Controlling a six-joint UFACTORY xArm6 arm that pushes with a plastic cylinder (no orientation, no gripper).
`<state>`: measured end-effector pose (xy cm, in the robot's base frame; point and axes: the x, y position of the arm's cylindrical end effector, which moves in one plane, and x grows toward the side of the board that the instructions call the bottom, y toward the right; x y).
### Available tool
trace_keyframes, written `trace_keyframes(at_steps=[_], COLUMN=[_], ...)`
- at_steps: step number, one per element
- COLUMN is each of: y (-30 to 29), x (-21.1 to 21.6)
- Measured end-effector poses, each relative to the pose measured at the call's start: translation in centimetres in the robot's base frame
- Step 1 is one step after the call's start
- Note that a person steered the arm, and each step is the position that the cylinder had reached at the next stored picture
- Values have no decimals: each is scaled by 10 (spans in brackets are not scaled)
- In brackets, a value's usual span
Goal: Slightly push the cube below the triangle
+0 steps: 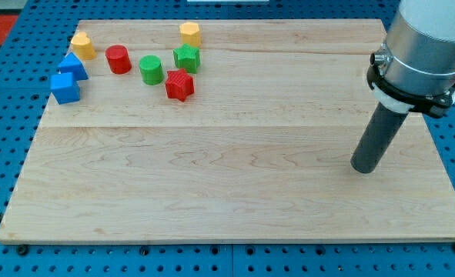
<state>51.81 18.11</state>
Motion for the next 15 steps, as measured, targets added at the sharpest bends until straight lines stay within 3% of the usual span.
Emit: trace_keyframes(at_steps=[4,5,7,12,13,15], y=[-4,-7,-85,-445,-485,-485], x=[10,32,32,-31,-53,-123])
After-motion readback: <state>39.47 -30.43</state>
